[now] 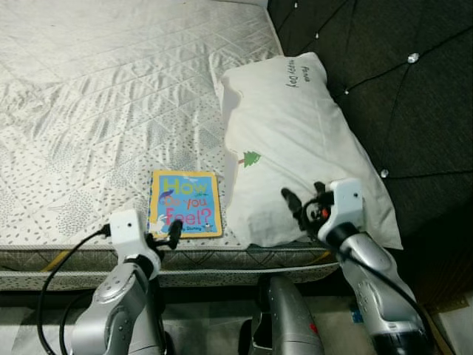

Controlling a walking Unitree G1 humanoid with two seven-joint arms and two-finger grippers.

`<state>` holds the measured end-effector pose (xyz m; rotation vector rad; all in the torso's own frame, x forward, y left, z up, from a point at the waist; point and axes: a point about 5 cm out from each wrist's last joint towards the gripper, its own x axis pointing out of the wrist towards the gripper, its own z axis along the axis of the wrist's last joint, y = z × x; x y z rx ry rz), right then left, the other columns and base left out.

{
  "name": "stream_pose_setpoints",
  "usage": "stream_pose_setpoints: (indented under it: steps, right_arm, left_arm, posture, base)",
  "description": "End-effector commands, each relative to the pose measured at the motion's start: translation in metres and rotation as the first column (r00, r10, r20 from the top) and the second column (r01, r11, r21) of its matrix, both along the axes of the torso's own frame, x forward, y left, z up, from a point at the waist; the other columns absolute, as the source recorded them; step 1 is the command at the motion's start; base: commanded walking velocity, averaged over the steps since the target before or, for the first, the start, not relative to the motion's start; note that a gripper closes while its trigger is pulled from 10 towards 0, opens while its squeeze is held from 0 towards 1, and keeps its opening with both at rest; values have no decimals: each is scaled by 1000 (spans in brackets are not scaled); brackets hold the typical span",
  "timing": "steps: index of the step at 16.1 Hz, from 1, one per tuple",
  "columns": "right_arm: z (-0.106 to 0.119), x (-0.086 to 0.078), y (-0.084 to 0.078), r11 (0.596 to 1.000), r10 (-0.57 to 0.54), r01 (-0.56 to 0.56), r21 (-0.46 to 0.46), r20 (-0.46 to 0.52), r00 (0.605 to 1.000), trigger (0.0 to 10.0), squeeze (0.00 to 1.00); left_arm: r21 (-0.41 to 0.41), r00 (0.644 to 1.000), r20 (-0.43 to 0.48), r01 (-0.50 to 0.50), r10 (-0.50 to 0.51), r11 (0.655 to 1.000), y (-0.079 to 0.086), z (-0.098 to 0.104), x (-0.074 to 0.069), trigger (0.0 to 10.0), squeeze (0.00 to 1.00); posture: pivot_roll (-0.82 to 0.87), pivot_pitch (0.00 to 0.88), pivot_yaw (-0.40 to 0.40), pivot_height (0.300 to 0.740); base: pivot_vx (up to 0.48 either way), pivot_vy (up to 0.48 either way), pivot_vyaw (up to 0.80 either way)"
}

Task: Clean up the room

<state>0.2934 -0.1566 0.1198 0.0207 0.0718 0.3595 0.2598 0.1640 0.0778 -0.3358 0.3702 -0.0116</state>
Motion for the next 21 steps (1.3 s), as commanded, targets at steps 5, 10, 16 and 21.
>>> stream_pose_setpoints:
  steps: [5, 10, 16, 21]
  right_arm:
    - [1, -6, -11, 1000, -2, 2, -31, -20, 1000, 10000, 0]
    - [4, -8, -12, 999, -10, 10, -33, -14, 1000, 10000, 0]
    - [6, -10, -16, 999, -24, 23, -44, -7, 1000, 10000, 0]
    - [9, -9, -13, 999, -21, 21, -45, 4, 1000, 10000, 0]
  left_arm:
    - [-58, 991, -130, 12, -20, 998, -4, -12, -4, 10000, 0]
    - [-52, 987, -157, 29, -36, 998, 0, -15, 7, 10000, 0]
    - [-63, 986, -165, 27, -37, 998, 2, -18, 14, 10000, 0]
    - [-82, 987, -154, 35, -48, 996, 1, -17, 20, 10000, 0]
  posture:
    - [-29, 158, -116, 567]
    - [-47, 163, -113, 567]
    - [-63, 169, -116, 567]
    - [-70, 171, -120, 567]
  base:
    - [0, 0, 0]
    - [0, 0, 0]
    - [0, 0, 0]
    - [0, 0, 0]
